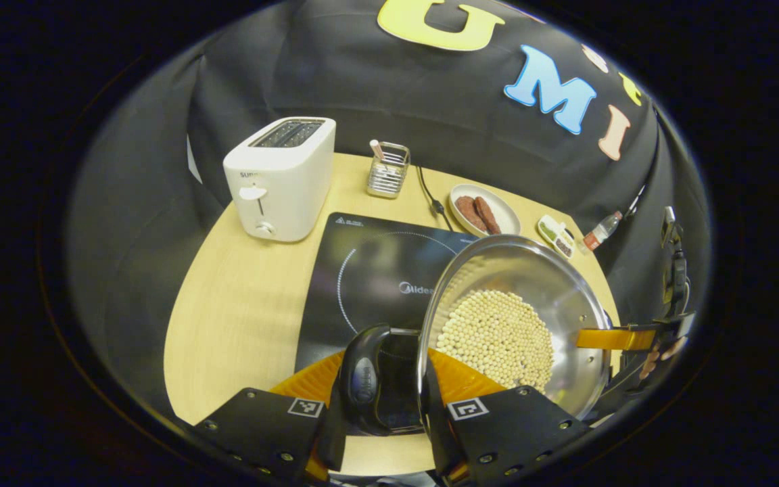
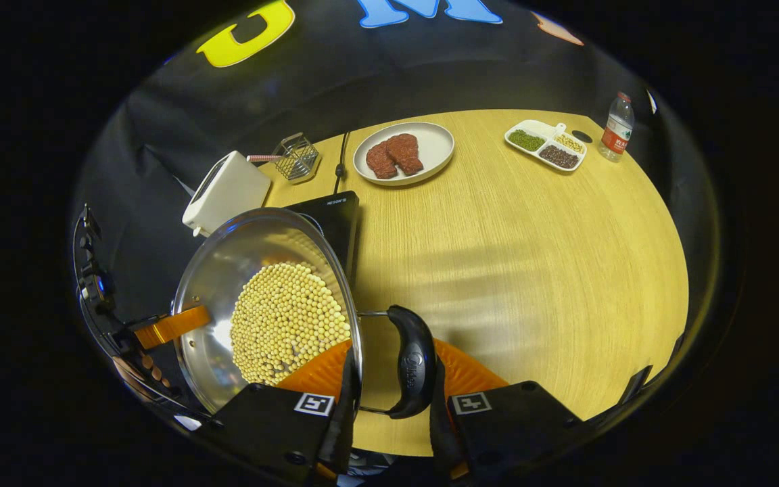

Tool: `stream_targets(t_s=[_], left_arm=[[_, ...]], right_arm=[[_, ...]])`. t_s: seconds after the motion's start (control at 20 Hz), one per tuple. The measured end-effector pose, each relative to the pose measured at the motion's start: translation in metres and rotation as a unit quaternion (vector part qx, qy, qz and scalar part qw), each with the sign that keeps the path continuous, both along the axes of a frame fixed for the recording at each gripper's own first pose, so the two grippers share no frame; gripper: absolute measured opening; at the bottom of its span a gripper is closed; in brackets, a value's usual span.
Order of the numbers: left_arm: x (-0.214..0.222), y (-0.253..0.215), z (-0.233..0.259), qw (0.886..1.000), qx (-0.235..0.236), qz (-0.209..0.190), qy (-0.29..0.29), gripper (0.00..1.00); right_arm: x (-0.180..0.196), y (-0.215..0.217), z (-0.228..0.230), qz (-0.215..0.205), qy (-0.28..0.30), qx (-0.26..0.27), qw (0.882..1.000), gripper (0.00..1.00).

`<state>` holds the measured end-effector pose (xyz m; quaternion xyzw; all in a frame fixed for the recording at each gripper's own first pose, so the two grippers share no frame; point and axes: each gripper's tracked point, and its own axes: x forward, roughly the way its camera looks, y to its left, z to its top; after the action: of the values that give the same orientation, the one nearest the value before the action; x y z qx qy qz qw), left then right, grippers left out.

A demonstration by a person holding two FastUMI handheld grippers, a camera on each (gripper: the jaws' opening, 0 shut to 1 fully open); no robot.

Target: First push the handle of the pot to place it horizontally, then grasp the pot with both hands and set it on the induction cooktop.

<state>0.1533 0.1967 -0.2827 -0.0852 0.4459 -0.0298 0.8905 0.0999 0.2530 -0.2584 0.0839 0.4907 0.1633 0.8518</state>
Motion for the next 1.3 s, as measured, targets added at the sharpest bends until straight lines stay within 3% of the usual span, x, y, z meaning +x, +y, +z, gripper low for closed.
stream_targets(t_s=[0.05,0.3,0.35,0.45,0.55,0.75,0.8,0.95,1.1,1.3], left_arm=[[0.004,0.006,0.0,1.0,0.001,-0.001,-0.002,0.51],[0.032,0.032,-0.007,1.0,0.008,-0.001,-0.013,0.55],[0.038,0.038,-0.008,1.0,0.011,-0.001,-0.016,0.51],[0.05,0.046,-0.015,1.0,0.009,0.001,-0.021,0.55],[0.058,0.059,-0.018,1.0,-0.002,0.011,-0.022,0.52],[0.072,0.088,-0.019,0.999,-0.002,0.025,-0.02,0.53],[0.075,0.09,-0.02,0.999,0.002,0.024,-0.021,0.55],[0.082,0.091,-0.027,1.0,0.003,0.021,-0.016,0.51],[0.087,0.09,-0.032,1.0,0.002,0.02,-0.016,0.55],[0.091,0.088,-0.034,1.0,0.003,0.015,-0.016,0.51]], right_arm=[[0.004,0.005,-0.001,-0.004,0.001,0.003,1.0,0.49],[0.028,0.032,-0.008,-0.025,0.0,0.02,0.999,0.44],[0.034,0.038,-0.011,-0.027,0.0,0.021,0.999,0.48],[0.047,0.048,-0.012,-0.022,-0.015,0.013,1.0,0.48],[0.062,0.058,-0.007,-0.007,-0.039,-0.003,0.999,0.48],[0.079,0.083,-0.009,0.0,-0.039,0.001,0.999,0.45],[0.083,0.087,-0.012,0.002,-0.039,0.001,0.999,0.49],[0.087,0.091,-0.019,0.002,-0.03,0.004,1.0,0.45],[0.091,0.092,-0.023,0.003,-0.03,0.003,1.0,0.45],[0.094,0.088,-0.022,0.002,-0.028,0.002,1.0,0.49]])
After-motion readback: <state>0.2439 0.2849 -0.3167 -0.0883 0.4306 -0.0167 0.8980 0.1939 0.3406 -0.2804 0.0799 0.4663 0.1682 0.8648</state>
